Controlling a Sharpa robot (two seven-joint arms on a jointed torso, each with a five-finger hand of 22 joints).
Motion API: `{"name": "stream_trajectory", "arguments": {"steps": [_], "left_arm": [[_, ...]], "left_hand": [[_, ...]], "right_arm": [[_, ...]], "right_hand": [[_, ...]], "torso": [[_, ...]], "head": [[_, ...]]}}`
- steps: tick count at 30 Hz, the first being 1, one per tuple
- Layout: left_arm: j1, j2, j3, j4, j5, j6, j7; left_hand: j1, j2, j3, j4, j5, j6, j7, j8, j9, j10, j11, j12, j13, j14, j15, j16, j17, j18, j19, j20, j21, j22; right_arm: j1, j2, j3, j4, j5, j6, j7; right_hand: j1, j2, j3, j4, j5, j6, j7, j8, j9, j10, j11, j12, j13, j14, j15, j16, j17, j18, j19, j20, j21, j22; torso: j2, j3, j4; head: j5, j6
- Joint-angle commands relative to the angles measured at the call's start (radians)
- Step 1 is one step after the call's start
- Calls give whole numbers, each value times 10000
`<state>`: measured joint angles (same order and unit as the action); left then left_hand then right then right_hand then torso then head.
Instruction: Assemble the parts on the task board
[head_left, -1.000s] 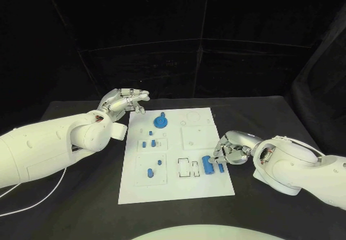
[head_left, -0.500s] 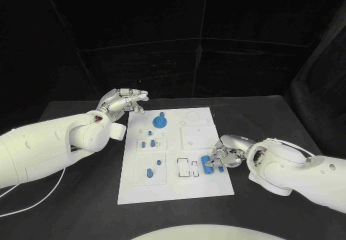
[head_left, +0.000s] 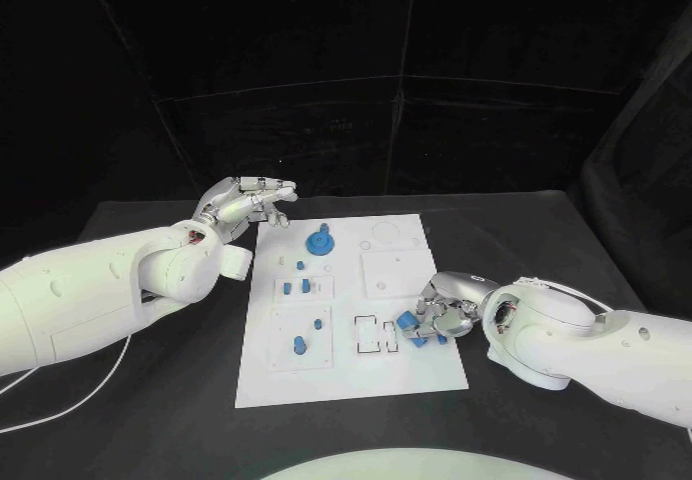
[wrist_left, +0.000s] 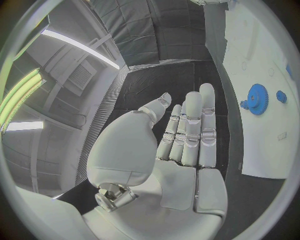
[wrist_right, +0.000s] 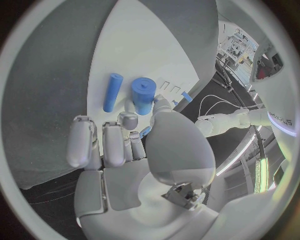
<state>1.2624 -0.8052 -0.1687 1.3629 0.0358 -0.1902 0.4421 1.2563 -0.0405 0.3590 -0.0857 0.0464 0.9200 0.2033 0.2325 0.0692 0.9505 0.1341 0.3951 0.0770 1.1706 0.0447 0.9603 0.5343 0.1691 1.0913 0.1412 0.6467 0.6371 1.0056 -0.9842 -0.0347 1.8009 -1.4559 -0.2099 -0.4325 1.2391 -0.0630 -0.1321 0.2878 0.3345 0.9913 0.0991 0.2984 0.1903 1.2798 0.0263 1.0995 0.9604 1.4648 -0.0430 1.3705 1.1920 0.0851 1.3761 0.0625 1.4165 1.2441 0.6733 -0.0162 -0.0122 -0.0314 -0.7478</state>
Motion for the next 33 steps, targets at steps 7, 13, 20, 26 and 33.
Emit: {"name": "stream_trajectory", "arguments": {"steps": [7, 13, 20, 26, 33], "left_arm": [[12, -36, 9, 31, 22, 125, 32], [12, -47, 8, 30, 22, 135, 25], [12, -44, 8, 33, 22, 146, 20], [11, -48, 8, 27, 22, 148, 18], [10, -25, 7, 9, 21, 154, 17]], "left_hand": [[39, 71, -73, -9, 26, -90, -3, 46, 1, -74, -33, 48, 16, -60, 7, 10, -18, 137, 24, 44, -44, -16], [39, 71, -73, -9, 26, -90, -3, 46, 1, -74, -33, 48, 16, -60, 7, 10, -18, 137, 24, 44, -44, -16], [39, 71, -73, -9, 26, -90, -3, 46, 1, -74, -33, 48, 16, -60, 7, 10, -18, 137, 24, 44, -44, -16], [53, 75, -76, -17, 27, -94, -4, 51, 1, -80, -33, 56, 16, -63, 6, 12, -21, 137, 26, 43, -48, -20], [53, 75, -76, -17, 27, -94, -4, 51, 1, -80, -33, 56, 16, -63, 6, 12, -21, 137, 26, 43, -48, -20]], "right_arm": [[-107, 112, -46, -149, -686, 436, -577], [-129, 116, -45, -54, -812, 370, -622], [-138, 130, -44, 108, -798, 1, -729], [-137, -22, -40, 405, -496, -858, -676], [-128, -231, -29, 822, -180, -1697, -578]], "right_hand": [[222, 201, -127, -28, 222, 190, -65, 173, 37, 48, -120, 18, 112, 404, -105, 45, 35, -156, 52, -24, 78, 44], [344, 265, -159, -33, 371, 248, -91, 226, 61, 45, -145, -27, 128, 401, -128, 36, 38, -155, 46, -48, 76, 41], [337, 419, -241, 8, 712, 399, -151, 314, 98, 109, -199, -52, 206, 404, -171, 36, 73, -162, 65, -86, 91, 80], [278, 590, -312, 21, 1239, 434, -175, 303, 93, 178, -222, -70, 300, 427, -195, 81, 183, -180, 114, -115, 131, 164], [302, 640, -347, 9, 1429, 493, -197, 301, 97, 211, -242, -100, 331, 441, -210, 112, 253, -191, 146, -127, 158, 220]], "torso": [[-15, -2, 11], [-6, 9, -25], [-7, 9, -1], [-13, 8, -2], [-9, -3, 16]], "head": [[34, 4], [50, 11], [54, 38], [56, 38], [70, 27]]}}
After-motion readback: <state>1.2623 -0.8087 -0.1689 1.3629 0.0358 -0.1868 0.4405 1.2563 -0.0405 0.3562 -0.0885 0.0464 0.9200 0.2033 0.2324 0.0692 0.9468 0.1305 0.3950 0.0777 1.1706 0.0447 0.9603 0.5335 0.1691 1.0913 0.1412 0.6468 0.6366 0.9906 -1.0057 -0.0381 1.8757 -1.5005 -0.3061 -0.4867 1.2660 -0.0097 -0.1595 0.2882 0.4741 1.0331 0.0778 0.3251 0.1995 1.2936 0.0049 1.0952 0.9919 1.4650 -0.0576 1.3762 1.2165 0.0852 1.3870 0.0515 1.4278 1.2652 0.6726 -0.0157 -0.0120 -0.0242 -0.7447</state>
